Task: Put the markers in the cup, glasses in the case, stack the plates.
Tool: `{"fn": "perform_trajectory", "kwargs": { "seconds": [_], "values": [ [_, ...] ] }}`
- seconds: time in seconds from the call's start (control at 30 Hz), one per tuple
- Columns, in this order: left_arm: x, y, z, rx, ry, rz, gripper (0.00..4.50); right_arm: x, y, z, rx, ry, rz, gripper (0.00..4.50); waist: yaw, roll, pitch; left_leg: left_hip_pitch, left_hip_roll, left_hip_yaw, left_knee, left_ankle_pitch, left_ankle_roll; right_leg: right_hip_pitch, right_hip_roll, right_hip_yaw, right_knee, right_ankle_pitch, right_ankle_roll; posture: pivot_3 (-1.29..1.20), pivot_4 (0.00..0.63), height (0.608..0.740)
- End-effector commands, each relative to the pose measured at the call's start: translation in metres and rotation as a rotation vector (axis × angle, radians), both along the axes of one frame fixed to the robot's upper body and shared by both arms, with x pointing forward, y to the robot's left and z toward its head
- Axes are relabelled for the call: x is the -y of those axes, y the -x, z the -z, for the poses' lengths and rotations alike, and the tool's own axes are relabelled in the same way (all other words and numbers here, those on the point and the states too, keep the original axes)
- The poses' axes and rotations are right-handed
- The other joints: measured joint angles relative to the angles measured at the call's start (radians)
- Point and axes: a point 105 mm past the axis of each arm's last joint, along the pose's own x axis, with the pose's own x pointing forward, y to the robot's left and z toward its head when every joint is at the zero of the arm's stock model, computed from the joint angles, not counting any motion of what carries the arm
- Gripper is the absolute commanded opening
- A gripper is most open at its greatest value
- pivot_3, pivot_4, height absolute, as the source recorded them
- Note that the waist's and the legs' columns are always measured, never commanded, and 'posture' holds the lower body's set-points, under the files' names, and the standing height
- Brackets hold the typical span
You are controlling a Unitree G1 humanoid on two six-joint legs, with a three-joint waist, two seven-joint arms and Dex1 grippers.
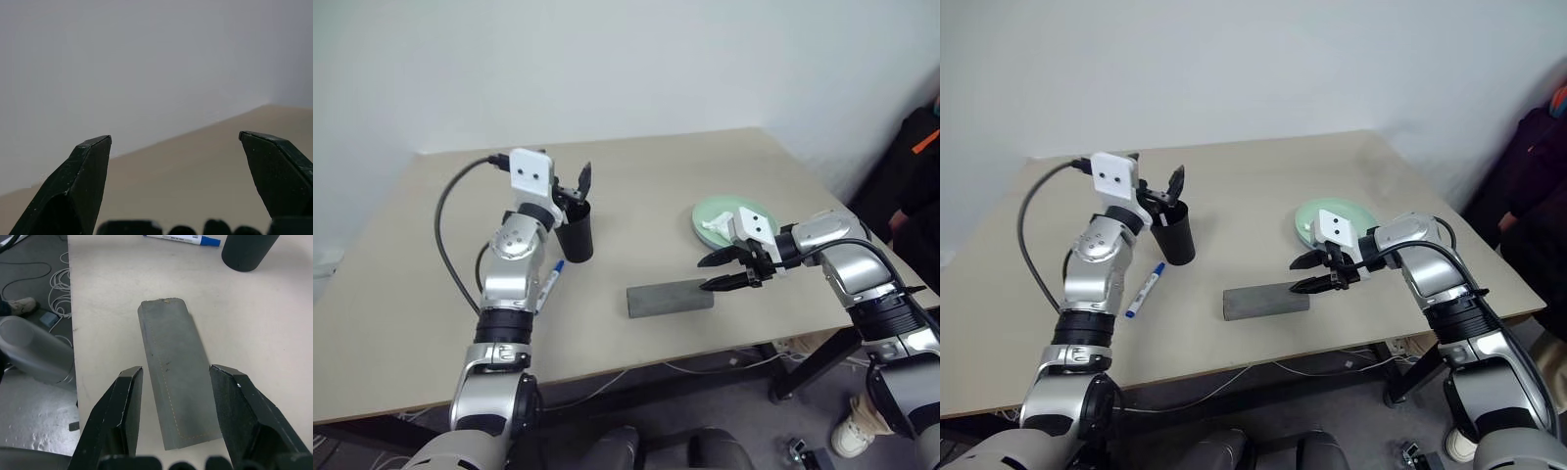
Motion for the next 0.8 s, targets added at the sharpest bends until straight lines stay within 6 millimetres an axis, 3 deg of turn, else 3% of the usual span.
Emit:
{"fn": "perform_trajectory", "kwargs": {
  "seconds": [0.03, 0.13, 0.23, 0.37, 0.47, 0.8],
  "values": [
    [-0.009, 0.02, -0.014, -0.122, -0.06, -0.001, 4.47, 0.0, -0.003, -0.015, 0.046, -0.02, -0.004, 2.35, -0.003, 0.0, 0.0, 0.0, 0.0, 0.0, 0.0, 0.0, 0.0, 0.0, 0.0, 0.0, 0.0, 0.0, 0.0, 0.0, 0.0, 0.74],
    [-0.017, 0.047, -0.003, -0.301, -0.12, 0.08, 4.47, 0.001, -0.003, -0.015, 0.045, -0.017, -0.002, 2.35, -0.006, 0.001, 0.0, 0.002, 0.001, 0.0, -0.002, 0.0, 0.0, 0.0, 0.001, 0.001, 0.001, 0.0, 0.0, 0.0, 0.0, 0.74],
    [-0.038, 0.065, 0.014, -0.47, -0.191, 0.057, 4.47, 0.003, -0.003, -0.016, 0.044, -0.013, -0.002, 2.35, -0.006, 0.001, 0.0, 0.003, 0.001, 0.0, -0.004, 0.0, 0.0, 0.0, 0.002, 0.002, 0.001, 0.0, 0.0, 0.0, 0.0, 0.74],
    [-0.058, 0.087, 0.047, -0.752, -0.147, 0.043, 4.47, 0.006, -0.004, -0.016, 0.044, -0.011, 0.005, 2.35, 0.002, 0.002, 0.001, 0.005, 0.002, 0.0, -0.005, 0.0, 0.0, 0.002, 0.003, 0.002, 0.001, 0.0, -0.001, 0.0, 0.0, 0.74],
    [-0.055, 0.088, 0.066, -0.843, -0.179, 0.042, 4.47, 0.006, -0.007, -0.018, 0.052, -0.013, 0.012, 2.35, 0.006, 0.002, 0.001, 0.005, 0.001, -0.001, -0.005, 0.0, -0.001, 0.003, 0.002, 0.001, 0.001, 0.0, -0.001, 0.0, 0.0, 0.74],
    [-0.04, 0.057, 0.121, -0.981, -0.226, 0.017, 4.47, 0.002, -0.008, -0.018, 0.059, -0.029, 0.01, 2.35, 0.004, 0.002, 0.0, 0.004, 0.001, 0.0, -0.006, 0.0, -0.001, 0.0, 0.002, 0.002, 0.0, 0.0, -0.001, 0.0, 0.0, 0.74]
  ]
}}
